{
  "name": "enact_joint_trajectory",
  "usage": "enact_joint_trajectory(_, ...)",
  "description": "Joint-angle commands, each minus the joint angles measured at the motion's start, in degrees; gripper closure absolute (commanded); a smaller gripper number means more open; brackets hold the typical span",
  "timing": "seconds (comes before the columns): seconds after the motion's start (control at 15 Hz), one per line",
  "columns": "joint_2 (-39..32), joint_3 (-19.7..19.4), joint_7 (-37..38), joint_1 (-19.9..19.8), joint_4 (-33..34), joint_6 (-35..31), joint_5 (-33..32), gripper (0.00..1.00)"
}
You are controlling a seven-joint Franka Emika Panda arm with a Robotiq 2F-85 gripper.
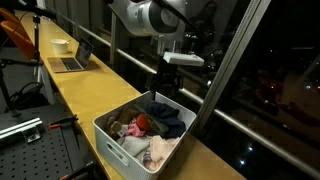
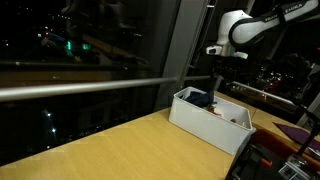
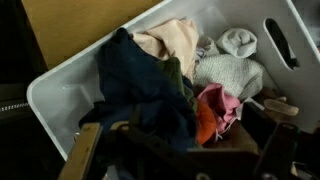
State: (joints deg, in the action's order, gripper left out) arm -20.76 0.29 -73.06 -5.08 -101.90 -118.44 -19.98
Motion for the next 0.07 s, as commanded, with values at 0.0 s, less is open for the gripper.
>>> enact_joint_trajectory(0.0, 0.0, -0.3, -0.1, 0.3, 0.1, 0.1, 0.1, 0.0)
